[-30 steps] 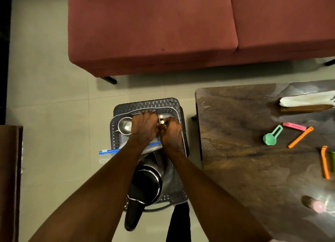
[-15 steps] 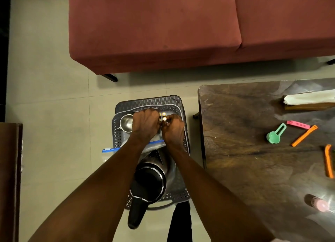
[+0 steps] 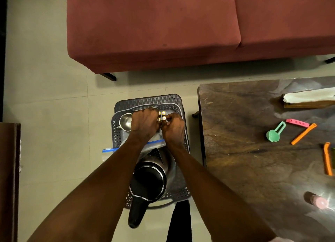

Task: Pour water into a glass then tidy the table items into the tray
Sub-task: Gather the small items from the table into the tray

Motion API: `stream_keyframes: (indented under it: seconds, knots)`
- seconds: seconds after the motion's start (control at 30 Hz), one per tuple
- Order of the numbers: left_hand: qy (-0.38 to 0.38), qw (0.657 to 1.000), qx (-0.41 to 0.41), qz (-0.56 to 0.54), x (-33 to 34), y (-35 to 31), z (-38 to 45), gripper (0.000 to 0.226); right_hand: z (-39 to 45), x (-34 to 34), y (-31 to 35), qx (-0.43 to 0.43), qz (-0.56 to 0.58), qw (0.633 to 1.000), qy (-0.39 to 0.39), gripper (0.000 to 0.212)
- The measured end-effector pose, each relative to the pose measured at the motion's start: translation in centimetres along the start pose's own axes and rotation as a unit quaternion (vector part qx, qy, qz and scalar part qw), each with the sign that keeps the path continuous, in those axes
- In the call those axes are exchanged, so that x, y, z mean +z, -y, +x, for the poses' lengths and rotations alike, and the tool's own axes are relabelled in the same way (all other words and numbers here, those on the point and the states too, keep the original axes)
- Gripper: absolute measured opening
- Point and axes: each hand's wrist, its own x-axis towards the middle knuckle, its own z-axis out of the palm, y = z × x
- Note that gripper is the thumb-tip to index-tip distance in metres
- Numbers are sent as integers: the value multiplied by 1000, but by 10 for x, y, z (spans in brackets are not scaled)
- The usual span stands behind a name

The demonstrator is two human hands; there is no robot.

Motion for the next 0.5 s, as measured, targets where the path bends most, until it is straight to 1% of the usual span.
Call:
stream_keyframes:
  seconds: [0.2, 0.33, 0.5]
  knots:
    - [-2, 1000, 7, -11, -3, 2, -4, 31, 2, -1, 1, 21, -5, 999, 29, 13]
    - [3, 1000, -4, -23, -7, 0, -6, 41, 1, -2, 3, 25, -3, 999, 22, 13]
    - [14, 999, -23, -28, -16, -4, -14, 50, -2, -7, 11, 46, 0, 998, 42, 16]
